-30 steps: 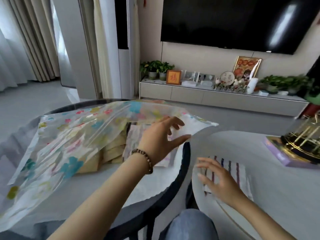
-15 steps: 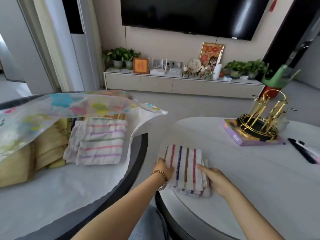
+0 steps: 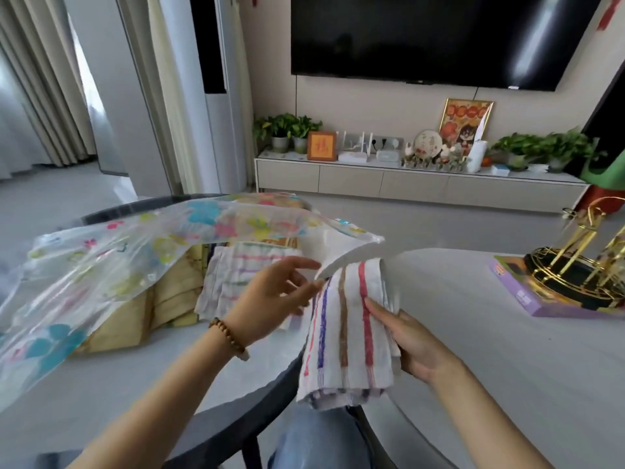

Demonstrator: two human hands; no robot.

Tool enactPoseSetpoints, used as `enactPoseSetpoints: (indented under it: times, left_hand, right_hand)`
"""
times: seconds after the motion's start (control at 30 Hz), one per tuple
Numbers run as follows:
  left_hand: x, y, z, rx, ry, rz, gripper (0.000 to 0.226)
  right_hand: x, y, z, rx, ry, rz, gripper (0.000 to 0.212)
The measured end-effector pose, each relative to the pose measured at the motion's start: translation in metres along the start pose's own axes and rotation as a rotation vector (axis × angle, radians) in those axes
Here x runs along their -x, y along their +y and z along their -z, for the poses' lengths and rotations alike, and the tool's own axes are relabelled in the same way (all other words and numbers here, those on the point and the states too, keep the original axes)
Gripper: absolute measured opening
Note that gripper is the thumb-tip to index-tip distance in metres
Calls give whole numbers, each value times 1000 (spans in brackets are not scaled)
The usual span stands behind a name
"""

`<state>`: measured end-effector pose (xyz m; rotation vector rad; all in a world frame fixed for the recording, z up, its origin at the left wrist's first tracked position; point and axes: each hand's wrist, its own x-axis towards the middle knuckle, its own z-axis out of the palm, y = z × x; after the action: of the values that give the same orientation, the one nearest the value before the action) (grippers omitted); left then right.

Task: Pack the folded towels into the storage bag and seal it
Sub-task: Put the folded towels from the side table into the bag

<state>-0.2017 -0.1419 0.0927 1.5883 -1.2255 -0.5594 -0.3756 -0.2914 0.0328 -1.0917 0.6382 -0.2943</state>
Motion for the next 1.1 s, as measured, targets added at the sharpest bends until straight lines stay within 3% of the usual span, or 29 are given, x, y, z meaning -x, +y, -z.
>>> enactPoseSetpoints:
  times: [0.17,0.23,0.4,0.57,0.63,0.73,0.8,0.87,1.0,1.1]
  left_hand:
    - [61,8,94,-438,439,-300,34]
    - [83,-2,121,-625,576,-331,40]
    - [118,-47,162,-730,516,-10,66]
    - [122,-70,185,-733,462,153,26]
    - [120,-72,189,-690,432,92,27]
    - [116,-71,195,-507,417,55,33]
    - [115,-69,199,-384,403,27,33]
    - [113,-67,203,-290,382,-3,31]
    - [109,-70,208,-164,330,-4,31]
    - [109,-73,213,-150,287,8,31]
  right_hand:
    - [-21,-8,-79,12,-154,38,45]
    - [-32,-4,-108,16,-187,15,48]
    - [-61,18,-176,-11,-253,-38,37]
    - [-91,34,-236,-51,-256,18,29]
    - [-101,45,-252,120,-163,127,39]
    - [-108,70,-251,672,61,361,83]
    - [-104,93,-240,992,173,585,92]
    - [-100,116,-230,1224,56,751,73]
    - [-113,141,-225,1551,-414,612,49]
    - [-140,137,-241,1618,-413,523,45]
